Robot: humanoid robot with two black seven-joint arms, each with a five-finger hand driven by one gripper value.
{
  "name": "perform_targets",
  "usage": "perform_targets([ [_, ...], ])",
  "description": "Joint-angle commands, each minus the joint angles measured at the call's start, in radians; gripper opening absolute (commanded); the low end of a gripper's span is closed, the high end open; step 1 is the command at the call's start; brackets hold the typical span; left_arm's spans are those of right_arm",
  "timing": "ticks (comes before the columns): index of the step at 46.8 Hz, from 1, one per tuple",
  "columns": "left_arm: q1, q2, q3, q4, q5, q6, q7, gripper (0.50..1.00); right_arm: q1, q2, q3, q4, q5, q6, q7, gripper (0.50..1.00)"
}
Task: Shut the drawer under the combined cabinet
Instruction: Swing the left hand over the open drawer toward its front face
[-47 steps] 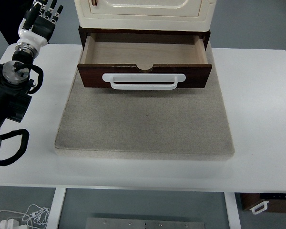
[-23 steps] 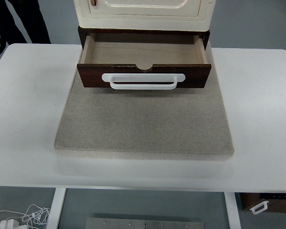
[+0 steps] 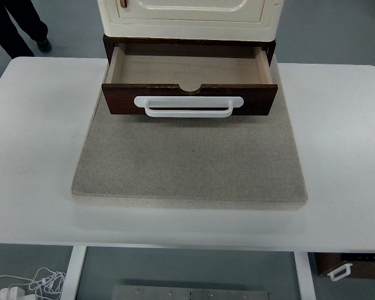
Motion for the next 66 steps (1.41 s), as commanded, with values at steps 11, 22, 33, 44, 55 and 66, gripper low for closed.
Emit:
perform_targets([
  [11,-0.030,0.032,0.138,-0.263,0.002,0.032,0.000,1.000,0.000,0.000,0.000,0.000,0.000,0.000,0.000,0.952],
  [22,-0.030,0.037,0.262,-0.473,0.002,0.038,-0.002,1.000,0.000,0.000,0.000,0.000,-0.001,0.000,0.000,0.952],
  [33,-0.024,0.036,0.427,-0.662,0.007,0.047,-0.003,1.000,0.000,0.000,0.000,0.000,-0.001,-0.002,0.000,0.952],
  [44,-0.021,0.023,0.613,-0.806,0.092,0.056,0.000,1.000,0.000,0.000,0.000,0.000,0.000,0.000,0.000,0.952],
  [55,-0.022,0.011,0.760,-0.846,0.224,0.055,0.041,1.000,0.000,0.000,0.000,0.000,-0.001,0.000,0.000,0.952],
  [66,0.021,-0.006,0.845,-0.863,0.249,0.048,0.112,1.000,0.000,0.000,0.000,0.000,-0.001,0.000,0.000,0.952],
])
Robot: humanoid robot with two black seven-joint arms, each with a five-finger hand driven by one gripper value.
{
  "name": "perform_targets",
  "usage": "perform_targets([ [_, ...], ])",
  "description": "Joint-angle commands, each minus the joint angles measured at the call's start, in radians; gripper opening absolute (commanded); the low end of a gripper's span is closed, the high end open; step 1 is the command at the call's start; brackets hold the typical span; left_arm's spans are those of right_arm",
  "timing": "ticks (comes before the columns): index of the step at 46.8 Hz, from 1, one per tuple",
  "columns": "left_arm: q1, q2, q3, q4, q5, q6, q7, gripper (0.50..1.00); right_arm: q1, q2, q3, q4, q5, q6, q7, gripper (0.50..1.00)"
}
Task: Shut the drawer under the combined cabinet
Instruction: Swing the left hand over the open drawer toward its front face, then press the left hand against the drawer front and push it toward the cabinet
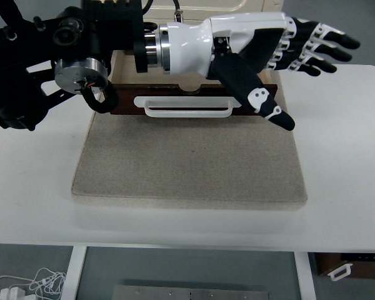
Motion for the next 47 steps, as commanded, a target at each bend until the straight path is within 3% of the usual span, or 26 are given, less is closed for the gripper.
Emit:
perform_targets([
  [1,0.018,0.002,0.036,-0.014,0.021,-0.002,0.035,1.000,0.000,0.000,0.000,0.000,0.000,0.000,0.000,0.952],
  [13,0.066,-0.021,0.075,-0.018,0.150,-0.040,0.231,1.000,0.000,0.000,0.000,0.000,0.000,0.000,0.002,0.952],
  [20,0.067,-0.021,0.076,-0.016,0.196,-0.066,0.297,1.000,0.000,0.000,0.000,0.000,0.000,0.000,0.000,0.952],
  [27,0.066,-0.016,0.084,-0.014,0.203,-0.091,0.414,1.000,0.000,0.000,0.000,0.000,0.000,0.000,0.000,0.952],
  [47,0.053,-0.013,0.112,0.007,0.203,-0.098,0.575,1.000,0.000,0.000,0.000,0.000,0.000,-0.001,0.000,0.952],
])
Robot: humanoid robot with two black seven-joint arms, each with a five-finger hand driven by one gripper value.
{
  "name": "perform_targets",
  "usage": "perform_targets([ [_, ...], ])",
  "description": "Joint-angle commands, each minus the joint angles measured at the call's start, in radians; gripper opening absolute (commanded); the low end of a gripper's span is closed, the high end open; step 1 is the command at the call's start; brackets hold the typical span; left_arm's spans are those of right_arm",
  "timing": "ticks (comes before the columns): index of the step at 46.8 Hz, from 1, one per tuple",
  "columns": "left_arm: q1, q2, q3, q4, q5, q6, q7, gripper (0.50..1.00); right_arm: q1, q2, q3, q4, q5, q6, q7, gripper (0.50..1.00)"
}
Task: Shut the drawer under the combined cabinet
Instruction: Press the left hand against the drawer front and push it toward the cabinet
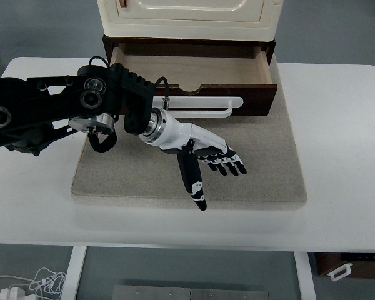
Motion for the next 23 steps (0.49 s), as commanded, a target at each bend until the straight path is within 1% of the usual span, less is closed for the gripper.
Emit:
perform_targets([
  [1,-0.004,-0.002,0.000,0.012,0.000,-0.001,0.026,1.000,0.000,0.000,0.000,0.000,0.000,0.001,0.000,0.952],
  [11,-0.017,0.000,0.000,0.049,0.032,-0.012,0.026,1.000,0.000,0.000,0.000,0.000,-0.001,0.001,0.000,0.952],
  [23,-0.033,-0.003,0.000,0.124,0.043,-0.018,0.026,1.000,0.000,0.000,0.000,0.000,0.000,0.001,0.000,0.952],
])
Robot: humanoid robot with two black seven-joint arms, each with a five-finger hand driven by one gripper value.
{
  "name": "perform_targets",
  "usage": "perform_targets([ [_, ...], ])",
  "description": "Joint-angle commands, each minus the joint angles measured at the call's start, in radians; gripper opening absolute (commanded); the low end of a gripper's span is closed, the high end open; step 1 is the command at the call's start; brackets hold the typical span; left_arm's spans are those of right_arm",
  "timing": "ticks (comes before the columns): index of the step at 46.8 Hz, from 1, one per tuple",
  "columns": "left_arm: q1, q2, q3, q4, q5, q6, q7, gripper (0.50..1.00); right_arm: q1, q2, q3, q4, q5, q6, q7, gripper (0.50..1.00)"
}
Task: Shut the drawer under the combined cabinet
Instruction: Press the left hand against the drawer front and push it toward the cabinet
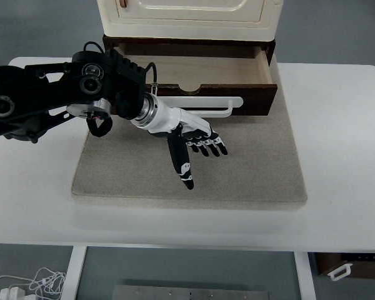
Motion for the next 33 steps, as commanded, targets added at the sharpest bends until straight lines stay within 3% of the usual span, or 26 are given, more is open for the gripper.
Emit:
perform_targets([
  [1,-0.007,-0.002,0.000,0.015,0.000,-0.004,0.000,1.000,0.000,0.000,0.000,0.000,-0.001,0.000,0.000,0.952],
  [33,-0.019,-0.032,-0.031,0.147,0.081,0.002,0.000,1.000,0.000,0.000,0.000,0.000,0.000,0.000,0.000,0.952],
])
